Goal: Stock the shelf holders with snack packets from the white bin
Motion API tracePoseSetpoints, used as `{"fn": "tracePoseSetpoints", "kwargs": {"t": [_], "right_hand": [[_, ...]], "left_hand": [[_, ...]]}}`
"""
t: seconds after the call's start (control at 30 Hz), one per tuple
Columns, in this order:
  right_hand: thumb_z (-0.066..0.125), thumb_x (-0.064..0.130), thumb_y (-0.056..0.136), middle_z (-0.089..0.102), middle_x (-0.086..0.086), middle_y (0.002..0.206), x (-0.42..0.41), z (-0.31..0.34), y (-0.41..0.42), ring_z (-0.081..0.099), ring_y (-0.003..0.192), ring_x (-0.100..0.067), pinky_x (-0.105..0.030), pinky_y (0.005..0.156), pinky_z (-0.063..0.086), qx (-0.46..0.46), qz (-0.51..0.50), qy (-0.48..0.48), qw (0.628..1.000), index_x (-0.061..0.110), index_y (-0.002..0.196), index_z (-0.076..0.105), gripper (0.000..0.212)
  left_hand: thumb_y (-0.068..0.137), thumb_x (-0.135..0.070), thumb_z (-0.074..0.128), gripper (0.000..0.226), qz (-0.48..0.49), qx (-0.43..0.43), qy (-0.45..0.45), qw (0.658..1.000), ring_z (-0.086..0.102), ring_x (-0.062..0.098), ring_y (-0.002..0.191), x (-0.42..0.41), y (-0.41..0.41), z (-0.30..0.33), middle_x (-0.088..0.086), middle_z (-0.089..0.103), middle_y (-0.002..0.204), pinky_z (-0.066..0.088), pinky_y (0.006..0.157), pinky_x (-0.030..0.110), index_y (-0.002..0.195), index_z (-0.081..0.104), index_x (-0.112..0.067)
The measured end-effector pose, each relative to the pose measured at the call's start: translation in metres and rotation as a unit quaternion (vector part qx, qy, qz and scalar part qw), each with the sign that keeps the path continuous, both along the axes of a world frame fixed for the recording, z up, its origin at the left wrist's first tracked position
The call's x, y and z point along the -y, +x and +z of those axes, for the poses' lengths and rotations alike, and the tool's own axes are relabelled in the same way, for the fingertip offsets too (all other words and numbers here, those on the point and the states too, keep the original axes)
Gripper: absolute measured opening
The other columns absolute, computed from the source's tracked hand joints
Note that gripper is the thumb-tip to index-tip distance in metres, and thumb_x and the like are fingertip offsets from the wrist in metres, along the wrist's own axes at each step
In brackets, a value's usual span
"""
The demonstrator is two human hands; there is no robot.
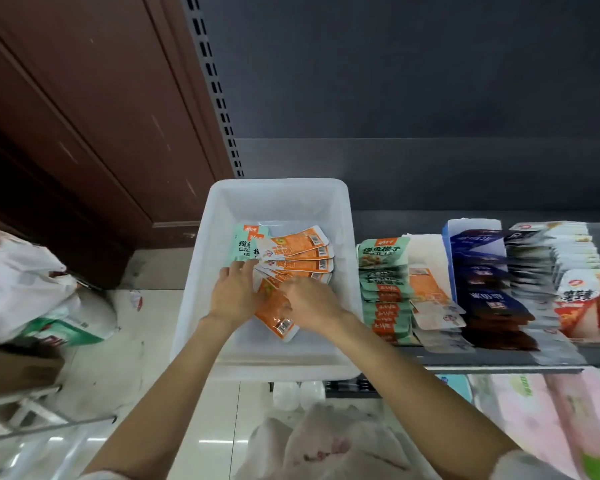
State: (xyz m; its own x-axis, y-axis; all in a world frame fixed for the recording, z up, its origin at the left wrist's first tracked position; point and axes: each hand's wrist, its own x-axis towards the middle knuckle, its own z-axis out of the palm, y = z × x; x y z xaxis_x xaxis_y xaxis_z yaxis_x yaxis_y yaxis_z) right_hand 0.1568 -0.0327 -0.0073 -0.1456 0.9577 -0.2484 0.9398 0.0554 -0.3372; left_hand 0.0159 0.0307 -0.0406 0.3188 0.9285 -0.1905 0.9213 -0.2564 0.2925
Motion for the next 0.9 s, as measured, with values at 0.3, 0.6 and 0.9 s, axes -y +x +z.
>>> {"fn": "tracePoseSetpoints", "kwargs": {"t": [0.3, 0.6, 0.9], "right_hand": [[0.068, 0.041, 0.081, 0.046, -0.016, 0.131, -0.010, -0.029, -0.037, 0.049, 0.118, -0.031, -0.038, 0.091, 0.044, 0.174, 0.022, -0.020, 0.984, 0.007, 0.132, 0.037, 0.069], [0.054, -0.001, 0.091, 0.060, -0.008, 0.122, 0.024, 0.029, 0.026, 0.060, 0.111, -0.024, -0.047, 0.086, 0.053, -0.529, -0.284, -0.027, 0.799, 0.028, 0.122, 0.036, 0.046], [0.055, 0.018, 0.094, 0.067, 0.005, 0.110, 0.071, 0.071, 0.084, 0.065, 0.097, -0.008, -0.038, 0.083, 0.056, -0.503, -0.326, 0.068, 0.797, 0.030, 0.109, 0.045, 0.022]], "left_hand": [[0.090, -0.027, 0.053, 0.047, 0.002, -0.002, -0.023, 1.000, 0.053, 0.032, 0.113, 0.001, -0.003, -0.002, 0.011, 0.052, 0.128, 0.042, 0.093, 0.039, 0.135, 0.042, -0.019], [0.097, -0.047, 0.039, 0.034, 0.192, 0.471, -0.227, 0.830, 0.064, 0.012, 0.094, 0.016, 0.003, 0.073, -0.007, 0.065, 0.105, 0.051, 0.075, 0.025, 0.116, 0.054, -0.023], [0.082, -0.015, 0.071, 0.019, -0.036, 0.419, -0.165, 0.892, 0.066, 0.009, 0.083, 0.038, 0.070, 0.102, -0.007, 0.067, 0.092, 0.053, 0.068, 0.021, 0.090, 0.064, -0.031]]}}
